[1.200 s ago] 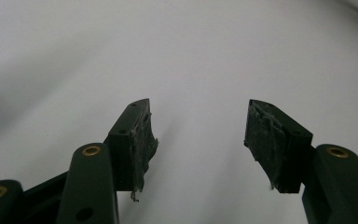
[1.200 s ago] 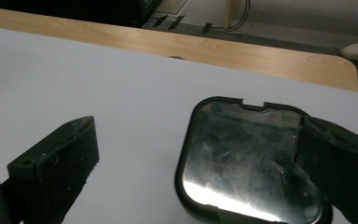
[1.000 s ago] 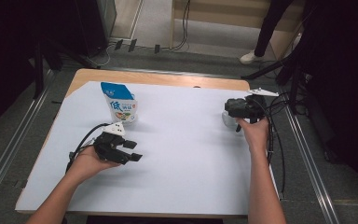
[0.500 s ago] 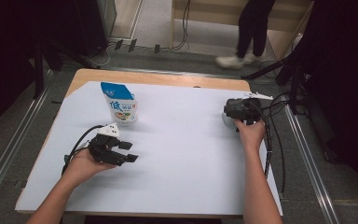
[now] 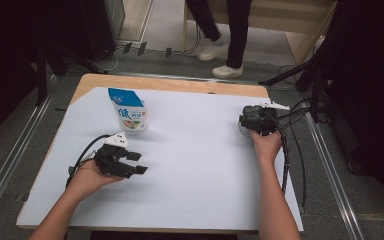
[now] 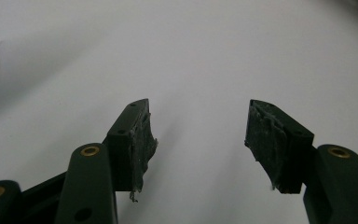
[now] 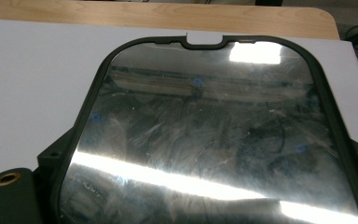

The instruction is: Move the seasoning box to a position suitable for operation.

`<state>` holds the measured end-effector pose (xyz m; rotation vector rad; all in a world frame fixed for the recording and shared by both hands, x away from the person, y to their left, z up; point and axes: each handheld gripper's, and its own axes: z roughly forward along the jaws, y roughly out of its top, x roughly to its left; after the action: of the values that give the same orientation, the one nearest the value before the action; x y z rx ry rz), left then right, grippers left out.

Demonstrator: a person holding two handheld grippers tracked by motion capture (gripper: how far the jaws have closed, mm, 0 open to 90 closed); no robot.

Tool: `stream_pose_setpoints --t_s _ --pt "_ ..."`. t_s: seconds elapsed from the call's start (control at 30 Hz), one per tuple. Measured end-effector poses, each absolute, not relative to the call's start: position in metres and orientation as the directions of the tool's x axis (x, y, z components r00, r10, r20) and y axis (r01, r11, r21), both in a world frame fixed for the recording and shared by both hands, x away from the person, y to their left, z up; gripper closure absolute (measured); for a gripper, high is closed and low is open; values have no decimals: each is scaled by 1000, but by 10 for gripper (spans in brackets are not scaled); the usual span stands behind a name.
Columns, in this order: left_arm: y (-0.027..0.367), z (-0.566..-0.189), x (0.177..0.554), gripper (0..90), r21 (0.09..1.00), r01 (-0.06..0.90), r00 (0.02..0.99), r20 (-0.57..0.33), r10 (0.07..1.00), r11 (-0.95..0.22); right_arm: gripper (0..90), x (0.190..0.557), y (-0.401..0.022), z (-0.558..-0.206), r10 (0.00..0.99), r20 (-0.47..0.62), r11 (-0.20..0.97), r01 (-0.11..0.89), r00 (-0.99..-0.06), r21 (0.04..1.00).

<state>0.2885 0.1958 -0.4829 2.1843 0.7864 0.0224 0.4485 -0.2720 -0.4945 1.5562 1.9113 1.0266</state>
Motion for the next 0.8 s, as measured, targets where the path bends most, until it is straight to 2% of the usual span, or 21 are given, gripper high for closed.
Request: stream_pose_setpoints --t_s 0.4,0.8 --pt "196 -483 289 412 691 532 805 -234 545 -489 150 445 -271 -491 966 44 123 600 -255 791" --pt "196 -482 291 411 696 531 806 -239 542 -484 157 440 -272 -481 963 52 115 582 -263 805"
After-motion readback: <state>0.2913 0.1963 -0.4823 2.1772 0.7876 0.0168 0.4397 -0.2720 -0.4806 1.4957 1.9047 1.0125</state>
